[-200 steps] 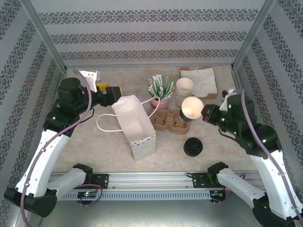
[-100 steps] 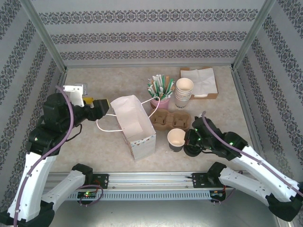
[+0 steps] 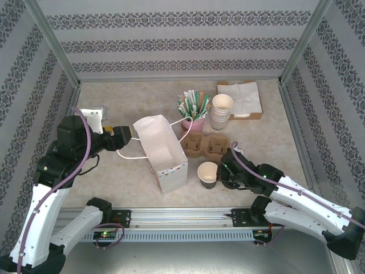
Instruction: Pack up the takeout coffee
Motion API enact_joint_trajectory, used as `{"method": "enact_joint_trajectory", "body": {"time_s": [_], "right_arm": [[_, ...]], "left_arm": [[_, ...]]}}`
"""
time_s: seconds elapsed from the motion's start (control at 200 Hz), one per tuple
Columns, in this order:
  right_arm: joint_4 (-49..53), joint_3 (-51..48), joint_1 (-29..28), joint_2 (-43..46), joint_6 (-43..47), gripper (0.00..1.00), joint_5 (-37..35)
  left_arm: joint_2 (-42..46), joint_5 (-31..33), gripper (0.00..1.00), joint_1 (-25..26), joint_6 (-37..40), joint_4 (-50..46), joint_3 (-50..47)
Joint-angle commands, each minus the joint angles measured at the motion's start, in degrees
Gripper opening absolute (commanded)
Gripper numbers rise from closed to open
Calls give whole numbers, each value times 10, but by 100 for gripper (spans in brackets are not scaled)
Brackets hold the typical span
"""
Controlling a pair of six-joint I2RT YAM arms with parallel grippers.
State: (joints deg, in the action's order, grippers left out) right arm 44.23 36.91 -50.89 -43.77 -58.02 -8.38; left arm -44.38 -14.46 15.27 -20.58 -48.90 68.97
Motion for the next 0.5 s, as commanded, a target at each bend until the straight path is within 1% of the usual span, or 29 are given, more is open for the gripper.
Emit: {"method": "enact_joint_trajectory", "body": {"time_s": [0.0,0.045,0.065,0.095,0.145,0.26,0.335,0.495], "right_arm": [[15,-7,-5,11,-12,8,-25],[20,-4,-6,9,-12,12,-26],[23,-3,-6,8,-12,16,-27],[26,0,-5,5,-14,23,-26],[38,6,-5,3,-15,32,-27],[108,39,-5,-1,-30,57,-52],[154,72,-5,-1,-33,65,-70],[260,134,4,-10,-62,69,-123]], "left_arm": [[11,6,78,-5,-9,-7,-9],[9,5,78,-4,-9,-9,-8],[8,3,78,-5,-9,-10,-7],[8,1,78,-4,-8,-11,-7],[8,-4,78,-4,-3,-13,-6],[13,-14,76,-4,10,-22,-2],[17,-16,76,-4,19,-30,0],[28,1,78,-5,27,-45,-10]]}}
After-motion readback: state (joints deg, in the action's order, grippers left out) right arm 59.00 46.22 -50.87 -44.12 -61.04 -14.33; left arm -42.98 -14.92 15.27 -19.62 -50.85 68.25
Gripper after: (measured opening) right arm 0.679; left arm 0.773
